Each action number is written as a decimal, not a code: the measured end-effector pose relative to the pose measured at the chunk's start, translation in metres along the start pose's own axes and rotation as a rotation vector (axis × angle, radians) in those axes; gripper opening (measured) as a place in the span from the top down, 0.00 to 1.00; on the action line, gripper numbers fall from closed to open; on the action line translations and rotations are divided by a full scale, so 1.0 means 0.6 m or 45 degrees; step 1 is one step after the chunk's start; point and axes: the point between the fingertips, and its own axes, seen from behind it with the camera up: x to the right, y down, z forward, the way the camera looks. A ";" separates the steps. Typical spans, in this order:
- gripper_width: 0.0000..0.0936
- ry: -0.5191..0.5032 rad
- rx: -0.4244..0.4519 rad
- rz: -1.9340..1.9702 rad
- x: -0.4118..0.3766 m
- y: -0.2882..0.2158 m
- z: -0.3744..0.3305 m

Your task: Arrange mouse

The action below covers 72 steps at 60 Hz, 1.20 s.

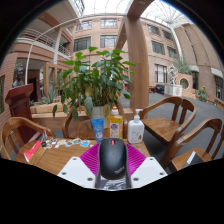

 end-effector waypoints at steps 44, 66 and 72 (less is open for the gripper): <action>0.08 0.135 -0.330 -0.045 0.030 0.183 0.039; 0.09 0.122 -0.238 -0.073 -0.010 0.105 -0.198; 0.09 0.122 -0.226 -0.079 -0.014 0.107 -0.238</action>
